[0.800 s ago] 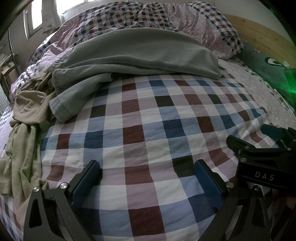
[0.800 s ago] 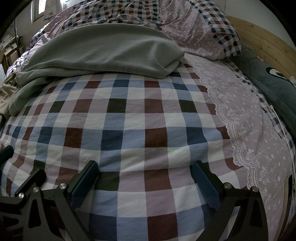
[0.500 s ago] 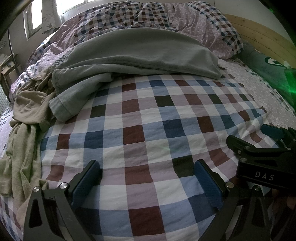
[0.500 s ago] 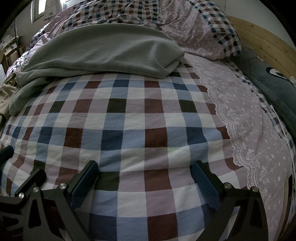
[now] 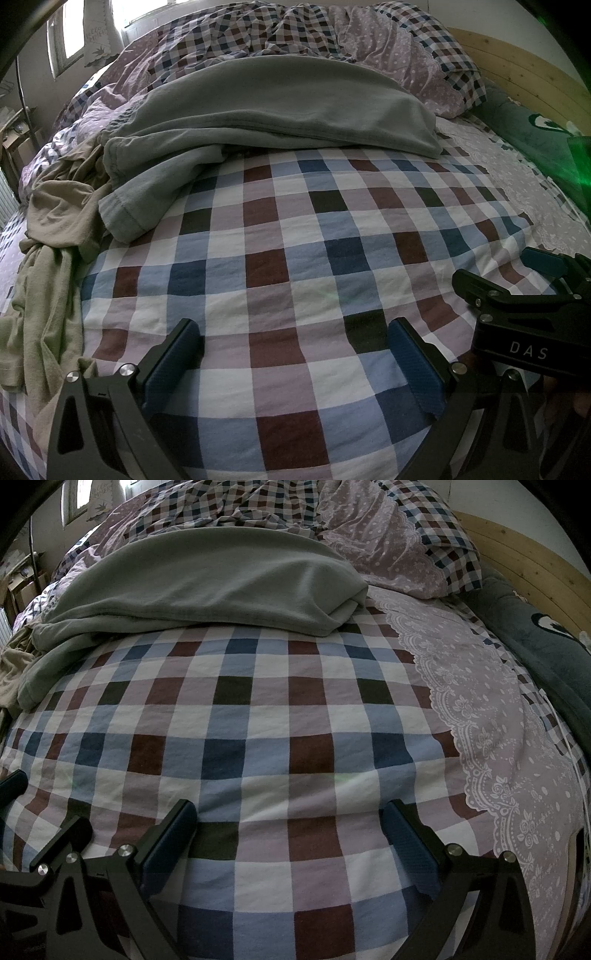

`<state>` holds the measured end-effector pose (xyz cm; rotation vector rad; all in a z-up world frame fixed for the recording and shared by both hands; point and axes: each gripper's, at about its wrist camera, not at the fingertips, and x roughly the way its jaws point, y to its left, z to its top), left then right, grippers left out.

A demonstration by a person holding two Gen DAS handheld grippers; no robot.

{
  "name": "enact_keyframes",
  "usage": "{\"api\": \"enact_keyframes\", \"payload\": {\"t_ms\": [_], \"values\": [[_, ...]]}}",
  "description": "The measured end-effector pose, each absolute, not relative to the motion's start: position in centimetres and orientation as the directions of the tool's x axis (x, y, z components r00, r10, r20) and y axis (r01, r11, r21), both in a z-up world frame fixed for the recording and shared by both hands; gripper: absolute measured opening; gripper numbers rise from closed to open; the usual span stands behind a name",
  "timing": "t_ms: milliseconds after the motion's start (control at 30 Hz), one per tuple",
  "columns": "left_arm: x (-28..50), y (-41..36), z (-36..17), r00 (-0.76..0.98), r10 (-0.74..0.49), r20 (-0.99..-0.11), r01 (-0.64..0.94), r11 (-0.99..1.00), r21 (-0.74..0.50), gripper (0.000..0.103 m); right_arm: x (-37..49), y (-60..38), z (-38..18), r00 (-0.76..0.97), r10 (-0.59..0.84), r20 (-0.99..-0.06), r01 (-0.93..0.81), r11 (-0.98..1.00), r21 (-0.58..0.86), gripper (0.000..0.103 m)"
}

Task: Fold clothes

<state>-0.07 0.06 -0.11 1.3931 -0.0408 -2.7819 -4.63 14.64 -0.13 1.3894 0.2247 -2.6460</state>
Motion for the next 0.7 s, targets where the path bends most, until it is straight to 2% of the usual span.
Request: {"api": "enact_keyframes", "payload": {"t_ms": [700], "values": [[0.12, 0.26, 0.02, -0.596, -0.051, -0.802, 0.023, -0.999, 0.046, 0.103, -4.78, 14.70, -0.15, -0.562, -0.058, -0.825, 0.196, -0.978, -0.064, 0.103]]}}
